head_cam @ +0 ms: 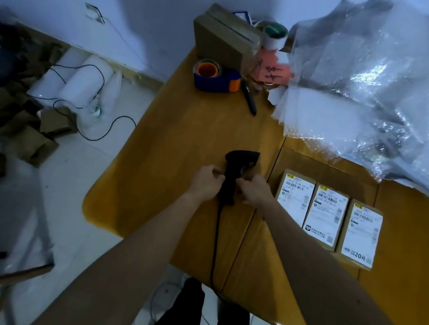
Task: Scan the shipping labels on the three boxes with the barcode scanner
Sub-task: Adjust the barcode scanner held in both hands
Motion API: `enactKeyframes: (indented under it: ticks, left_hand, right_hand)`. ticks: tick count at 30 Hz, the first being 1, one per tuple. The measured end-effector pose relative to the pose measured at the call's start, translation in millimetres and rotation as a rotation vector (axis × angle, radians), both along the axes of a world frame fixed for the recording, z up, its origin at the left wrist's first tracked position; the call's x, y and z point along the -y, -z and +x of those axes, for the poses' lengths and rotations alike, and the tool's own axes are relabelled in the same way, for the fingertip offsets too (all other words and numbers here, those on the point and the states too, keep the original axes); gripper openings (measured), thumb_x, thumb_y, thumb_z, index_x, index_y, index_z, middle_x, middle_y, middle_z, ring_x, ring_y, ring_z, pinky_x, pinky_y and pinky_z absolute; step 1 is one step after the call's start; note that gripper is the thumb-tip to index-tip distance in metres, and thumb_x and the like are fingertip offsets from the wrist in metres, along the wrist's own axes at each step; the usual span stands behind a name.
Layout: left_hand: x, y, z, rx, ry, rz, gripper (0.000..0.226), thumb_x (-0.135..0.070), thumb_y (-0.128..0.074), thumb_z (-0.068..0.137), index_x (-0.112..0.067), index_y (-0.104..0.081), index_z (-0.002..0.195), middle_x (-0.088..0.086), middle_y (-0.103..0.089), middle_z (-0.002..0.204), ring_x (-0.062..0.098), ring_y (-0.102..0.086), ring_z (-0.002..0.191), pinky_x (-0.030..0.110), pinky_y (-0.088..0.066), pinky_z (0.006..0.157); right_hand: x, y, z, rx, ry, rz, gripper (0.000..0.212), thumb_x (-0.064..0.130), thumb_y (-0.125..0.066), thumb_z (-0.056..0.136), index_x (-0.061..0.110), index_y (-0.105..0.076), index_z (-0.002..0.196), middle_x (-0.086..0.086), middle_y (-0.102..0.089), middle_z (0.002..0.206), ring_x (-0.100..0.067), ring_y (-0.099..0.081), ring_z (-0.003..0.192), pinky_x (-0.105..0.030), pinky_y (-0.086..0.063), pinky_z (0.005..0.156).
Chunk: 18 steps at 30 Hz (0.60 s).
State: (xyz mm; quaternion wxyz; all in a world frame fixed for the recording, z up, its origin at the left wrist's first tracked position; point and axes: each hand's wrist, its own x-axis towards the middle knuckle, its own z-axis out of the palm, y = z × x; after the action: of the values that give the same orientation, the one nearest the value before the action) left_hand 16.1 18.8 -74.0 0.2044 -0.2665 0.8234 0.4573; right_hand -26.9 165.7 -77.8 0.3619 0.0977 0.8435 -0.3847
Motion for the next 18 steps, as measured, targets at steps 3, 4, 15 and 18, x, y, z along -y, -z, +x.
enactKeyframes:
  ticks: [3, 4, 15, 18]
  left_hand:
    - [-5, 5, 1, 0.022, -0.034, 0.042, 0.038, -0.022, -0.056, 0.104, -0.007, -0.058, 0.138, 0.011, -0.062, 0.137, 0.026, -0.060, 0.123, 0.027, -0.047, 0.090]
    - [-6, 5, 1, 0.025, -0.044, 0.055, 0.037, -0.021, -0.055, 0.104, -0.006, -0.058, 0.138, 0.011, -0.062, 0.138, 0.026, -0.059, 0.124, 0.027, -0.046, 0.091]
    - [-21, 5, 9, 0.070, -0.303, 0.340, 0.027, -0.020, -0.058, 0.103, -0.011, -0.061, 0.128, -0.002, -0.064, 0.100, 0.014, -0.062, 0.089, 0.029, -0.056, 0.073]
    - [-24, 4, 7, 0.078, -0.347, 0.377, 0.021, -0.020, -0.059, 0.102, -0.011, -0.062, 0.121, 0.000, -0.064, 0.100, 0.017, -0.063, 0.092, 0.036, -0.059, 0.080]
  right_hand:
    - [3, 1, 0, 0.054, 0.020, -0.051, 0.020, 0.028, -0.057, 0.100, 0.010, -0.058, 0.092, -0.023, -0.070, 0.108, -0.036, -0.071, 0.097, -0.050, -0.061, 0.084]
    - [5, 1, 0, 0.065, 0.023, -0.058, 0.018, 0.027, -0.056, 0.101, 0.012, -0.056, 0.090, -0.023, -0.070, 0.109, -0.036, -0.071, 0.097, -0.049, -0.061, 0.085]
    - [-1, -9, 12, 0.090, 0.049, -0.106, 0.016, 0.021, -0.059, 0.098, 0.009, -0.057, 0.109, -0.014, -0.063, 0.095, -0.028, -0.065, 0.085, -0.044, -0.059, 0.079]
    - [-5, -13, 16, 0.081, 0.051, -0.120, 0.023, 0.022, -0.061, 0.096, 0.008, -0.060, 0.114, -0.017, -0.066, 0.102, -0.031, -0.069, 0.092, -0.045, -0.060, 0.079]
